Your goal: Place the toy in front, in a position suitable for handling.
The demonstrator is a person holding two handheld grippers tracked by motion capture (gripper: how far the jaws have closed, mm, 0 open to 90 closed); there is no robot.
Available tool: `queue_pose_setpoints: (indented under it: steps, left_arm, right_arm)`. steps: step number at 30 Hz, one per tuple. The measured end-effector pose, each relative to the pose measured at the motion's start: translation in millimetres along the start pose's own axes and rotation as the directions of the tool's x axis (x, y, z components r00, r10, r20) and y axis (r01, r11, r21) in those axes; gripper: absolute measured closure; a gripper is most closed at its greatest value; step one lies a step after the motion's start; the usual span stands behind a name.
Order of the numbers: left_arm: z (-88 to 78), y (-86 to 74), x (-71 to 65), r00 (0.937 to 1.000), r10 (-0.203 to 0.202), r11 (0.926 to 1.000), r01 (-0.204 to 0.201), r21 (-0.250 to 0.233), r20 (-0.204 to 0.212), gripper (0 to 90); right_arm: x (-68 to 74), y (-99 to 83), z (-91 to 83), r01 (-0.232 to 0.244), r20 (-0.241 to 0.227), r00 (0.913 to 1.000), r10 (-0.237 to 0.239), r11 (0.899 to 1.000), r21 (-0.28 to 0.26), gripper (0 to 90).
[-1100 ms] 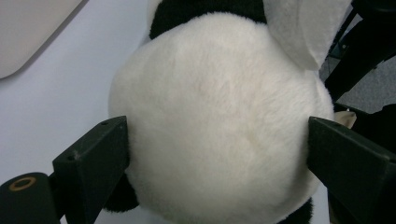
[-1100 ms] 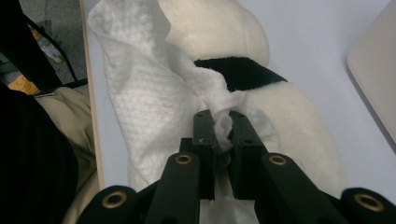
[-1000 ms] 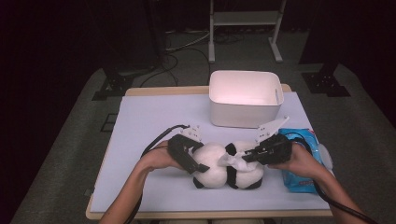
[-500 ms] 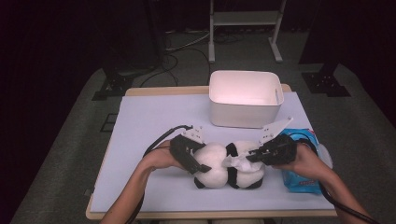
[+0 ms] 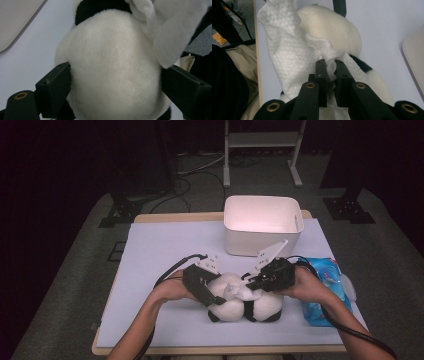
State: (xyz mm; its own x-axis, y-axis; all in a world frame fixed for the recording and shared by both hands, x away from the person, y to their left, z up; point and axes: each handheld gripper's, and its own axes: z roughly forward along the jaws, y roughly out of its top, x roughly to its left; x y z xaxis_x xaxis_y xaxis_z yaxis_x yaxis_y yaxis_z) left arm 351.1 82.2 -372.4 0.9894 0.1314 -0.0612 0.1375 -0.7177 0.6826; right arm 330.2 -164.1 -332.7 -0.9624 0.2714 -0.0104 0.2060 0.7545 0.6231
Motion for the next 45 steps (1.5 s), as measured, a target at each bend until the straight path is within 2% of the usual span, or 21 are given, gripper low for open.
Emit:
queue_pose_setpoints:
  steps: [4,9,18,24,30,45]
  left_arm:
    - [-0.7,-1.5,0.8,1.0,-0.003,1.0,0.003,-0.004,0.002,12.2]
    - [-0.9,-2.1,0.8,1.0,-0.004,1.0,0.004,-0.007,0.004,12.2]
    - [-0.9,-2.9,0.8,1.0,-0.004,1.0,0.004,-0.008,0.004,12.1]
    - [-1.0,-3.1,1.0,1.0,-0.005,1.0,0.005,-0.009,0.004,12.0]
    - [-1.5,-3.7,1.1,1.0,0.0,1.0,0.0,-0.005,0.003,12.0]
    - [-2.0,-5.0,1.4,0.9999,-0.013,0.9999,0.013,-0.01,0.004,11.5]
  right_arm:
    - [-4.5,6.6,6.2,0.003,0.0,1.0,-0.003,1.0,0.004,82.0]
    - [-9.6,4.2,0.5,-0.008,0.029,0.9996,0.008,1.0,0.004,81.9]
    - [-15.3,-21.7,-21.5,-0.066,0.058,0.996,0.068,0.997,-0.031,81.8]
    - [-16.8,-41.8,-34.8,-0.113,0.072,0.9905,0.117,0.992,-0.062,81.7]
    - [-16.0,-57.2,-41.7,-0.154,0.075,0.9842,0.16,0.984,-0.087,81.7]
    - [-11.4,-83.7,-47.8,-0.19,0.087,0.9761,0.199,0.977,-0.101,81.5]
